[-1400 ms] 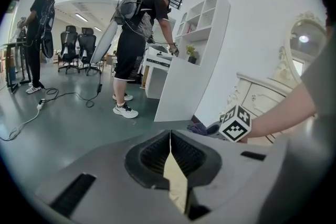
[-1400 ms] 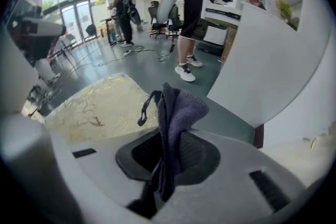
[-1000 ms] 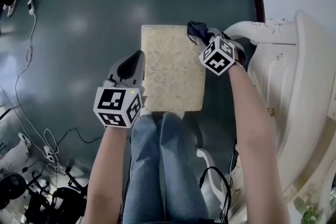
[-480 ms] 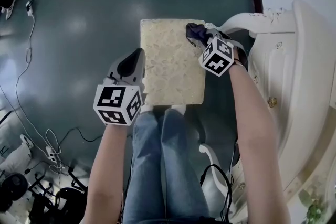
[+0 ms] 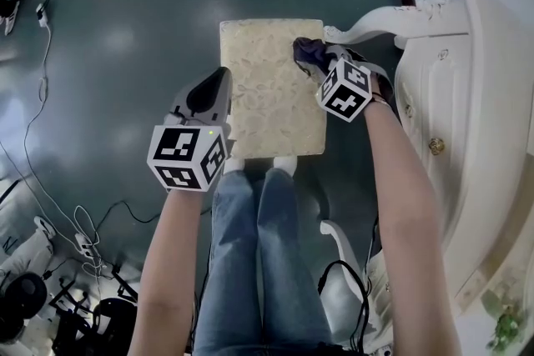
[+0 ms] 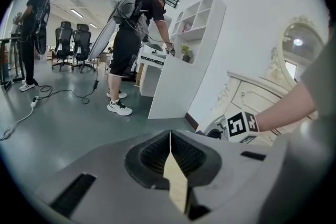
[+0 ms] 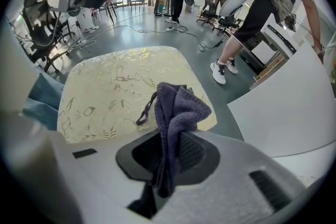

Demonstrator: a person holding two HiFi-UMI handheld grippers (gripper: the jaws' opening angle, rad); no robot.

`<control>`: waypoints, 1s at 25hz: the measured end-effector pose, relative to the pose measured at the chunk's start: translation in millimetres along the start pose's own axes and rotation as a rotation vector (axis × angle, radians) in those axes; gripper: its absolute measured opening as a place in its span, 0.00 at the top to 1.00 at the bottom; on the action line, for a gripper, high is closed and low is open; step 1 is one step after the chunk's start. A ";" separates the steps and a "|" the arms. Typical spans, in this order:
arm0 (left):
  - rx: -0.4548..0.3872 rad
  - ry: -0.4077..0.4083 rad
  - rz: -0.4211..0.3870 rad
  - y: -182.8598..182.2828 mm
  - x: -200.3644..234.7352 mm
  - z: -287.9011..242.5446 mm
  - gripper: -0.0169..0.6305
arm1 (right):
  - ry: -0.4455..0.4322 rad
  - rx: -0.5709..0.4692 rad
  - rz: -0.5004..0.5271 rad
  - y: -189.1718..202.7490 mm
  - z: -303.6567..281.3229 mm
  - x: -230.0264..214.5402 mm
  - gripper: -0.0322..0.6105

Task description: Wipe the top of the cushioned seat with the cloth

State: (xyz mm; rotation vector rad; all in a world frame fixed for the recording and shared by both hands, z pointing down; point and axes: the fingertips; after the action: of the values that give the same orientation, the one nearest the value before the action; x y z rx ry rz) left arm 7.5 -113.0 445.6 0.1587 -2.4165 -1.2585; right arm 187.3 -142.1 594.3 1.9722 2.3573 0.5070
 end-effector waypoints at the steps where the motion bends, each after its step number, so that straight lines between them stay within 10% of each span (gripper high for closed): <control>1: 0.000 0.002 -0.001 0.2 -0.3 -0.4 0.97 | -0.004 0.000 -0.001 0.5 0.4 2.2 0.89; 25: -0.001 0.016 -0.006 4.0 -11.0 16.4 0.97 | -0.129 -0.028 -0.048 16.6 20.6 69.7 0.89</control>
State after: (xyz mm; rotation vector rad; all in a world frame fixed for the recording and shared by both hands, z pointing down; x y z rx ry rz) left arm 11.2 -95.1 437.1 0.1751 -2.4036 -1.2567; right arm 194.0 -67.9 592.2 1.8703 2.3007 0.3957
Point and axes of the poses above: the fingertips, and each gripper's own axes: z backward along the fingers, x to its left, y out of its underside, and after that the axes turned 1 degree about y, right-handed
